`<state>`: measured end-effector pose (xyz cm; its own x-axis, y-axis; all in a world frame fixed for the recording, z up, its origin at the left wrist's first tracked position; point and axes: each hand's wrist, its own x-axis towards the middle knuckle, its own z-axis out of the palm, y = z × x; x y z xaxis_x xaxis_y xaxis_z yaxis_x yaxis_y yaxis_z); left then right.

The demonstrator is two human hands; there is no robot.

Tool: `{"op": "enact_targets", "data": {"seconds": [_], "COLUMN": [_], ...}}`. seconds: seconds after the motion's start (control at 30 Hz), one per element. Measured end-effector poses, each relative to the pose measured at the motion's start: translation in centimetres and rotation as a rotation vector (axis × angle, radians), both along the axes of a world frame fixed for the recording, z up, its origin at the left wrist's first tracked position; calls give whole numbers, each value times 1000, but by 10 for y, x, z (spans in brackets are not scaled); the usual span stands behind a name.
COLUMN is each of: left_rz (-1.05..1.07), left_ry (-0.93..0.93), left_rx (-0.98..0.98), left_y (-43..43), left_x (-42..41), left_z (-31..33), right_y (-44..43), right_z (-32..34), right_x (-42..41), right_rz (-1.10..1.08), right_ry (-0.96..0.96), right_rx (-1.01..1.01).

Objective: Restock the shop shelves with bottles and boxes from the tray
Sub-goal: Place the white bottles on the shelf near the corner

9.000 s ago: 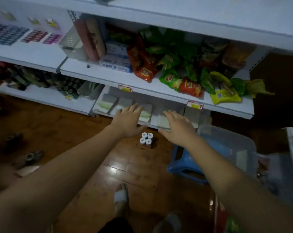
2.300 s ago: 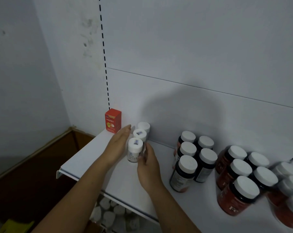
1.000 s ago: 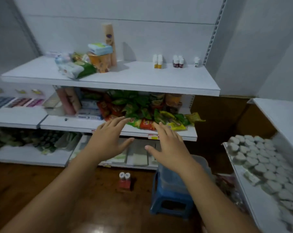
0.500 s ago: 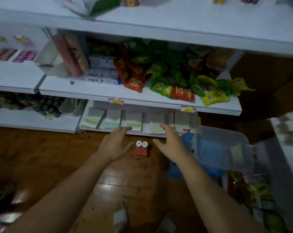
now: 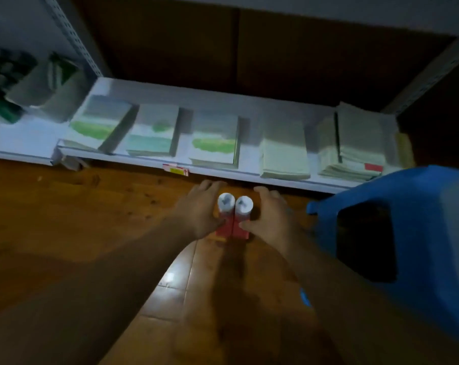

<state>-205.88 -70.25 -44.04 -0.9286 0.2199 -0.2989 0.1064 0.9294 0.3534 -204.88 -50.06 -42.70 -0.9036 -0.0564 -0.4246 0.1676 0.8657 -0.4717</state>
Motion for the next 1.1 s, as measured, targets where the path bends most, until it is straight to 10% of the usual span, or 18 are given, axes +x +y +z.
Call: {"op": "enact_targets", "data": {"seconds": [0.27, 0.53, 1.1], "left_rz": [-51, 89, 94], "left_ry": [-3, -8, 167], "left_rx": [7, 281, 916], "left_y": [5, 9, 29], "left_x": [-42, -44, 40], "left_z": [-124, -77, 605], "right_y": [2, 6, 32], "right_z": [-136, -109, 582], "right_x": [-39, -27, 69], "right_rz": [10, -62, -315], "right_ry": [98, 247, 567], "right_rx": [72, -227, -769]}}
